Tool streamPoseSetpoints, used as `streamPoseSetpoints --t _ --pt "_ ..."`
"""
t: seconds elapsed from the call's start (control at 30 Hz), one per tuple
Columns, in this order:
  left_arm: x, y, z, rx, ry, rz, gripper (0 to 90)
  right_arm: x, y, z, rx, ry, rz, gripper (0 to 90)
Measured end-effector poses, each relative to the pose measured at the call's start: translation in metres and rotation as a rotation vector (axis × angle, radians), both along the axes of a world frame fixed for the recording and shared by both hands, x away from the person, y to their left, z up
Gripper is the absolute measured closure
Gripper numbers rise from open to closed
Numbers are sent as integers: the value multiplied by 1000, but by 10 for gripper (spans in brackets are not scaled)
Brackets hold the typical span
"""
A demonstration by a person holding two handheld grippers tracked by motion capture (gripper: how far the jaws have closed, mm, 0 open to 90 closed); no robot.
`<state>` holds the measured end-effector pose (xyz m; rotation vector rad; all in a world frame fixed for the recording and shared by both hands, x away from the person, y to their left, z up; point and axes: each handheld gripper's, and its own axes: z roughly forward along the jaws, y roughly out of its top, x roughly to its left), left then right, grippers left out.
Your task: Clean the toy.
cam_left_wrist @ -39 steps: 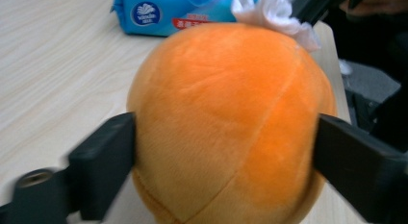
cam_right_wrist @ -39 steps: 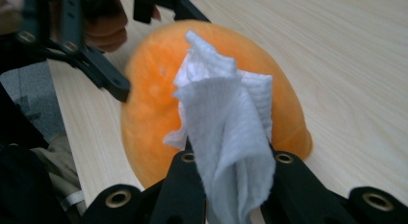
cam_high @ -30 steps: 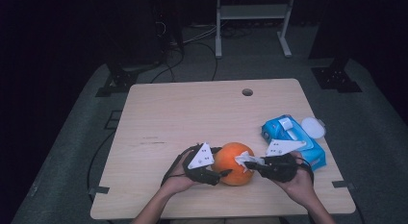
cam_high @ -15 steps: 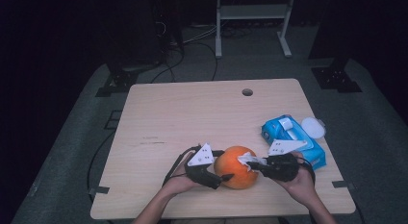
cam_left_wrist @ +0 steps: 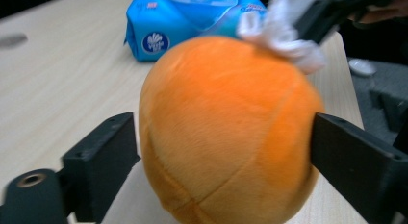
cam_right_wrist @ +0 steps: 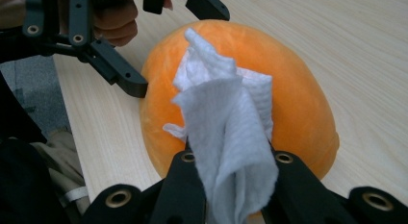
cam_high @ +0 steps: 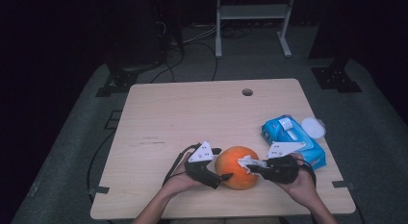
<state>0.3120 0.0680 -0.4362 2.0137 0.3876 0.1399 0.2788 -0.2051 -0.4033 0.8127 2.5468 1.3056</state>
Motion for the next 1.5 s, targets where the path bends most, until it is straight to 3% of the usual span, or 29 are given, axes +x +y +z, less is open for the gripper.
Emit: streamPoseSetpoints --t 0.07,0.1,0.2,0.27,0.33,0.53,0.73,0.9,1.0,1.17,1.27,1.4,1.5 --pt "1 -1 -4 -10 43 -10 97 -1 0 0 3 0 2 824" --pt "1 -1 -5 -13 39 -9 150 -1 2 0 2 0 1 824" --pt "-3 1 3 -11 -29 3 267 -1 5 3 5 -23 -8 824" --pt "-7 3 15 -21 -101 12 279 -3 6 8 19 -48 -14 824" --pt "-9 5 23 -25 -141 15 278 -4 5 13 38 -65 -22 824" --pt "-11 2 19 7 -161 22 278 4 2 2 50 -11 -43 824" --pt "-19 -5 23 39 -219 -4 277 -7 14 19 64 -63 9 824" --pt "-17 -4 21 -12 -155 -18 243 -4 10 13 57 -28 15 824" --pt "-20 -7 21 0 -181 -26 258 -7 11 15 49 -40 15 824" --pt "-24 -10 20 20 -210 -55 267 -14 22 24 73 -59 75 824" --pt "-22 -8 20 14 -198 -59 272 -13 19 24 62 -69 61 825" --pt "-21 -7 18 -3 -179 -59 268 -7 6 21 23 -77 -1 824" --pt "-20 -8 18 -8 -176 -53 270 -8 7 20 39 -57 4 824"
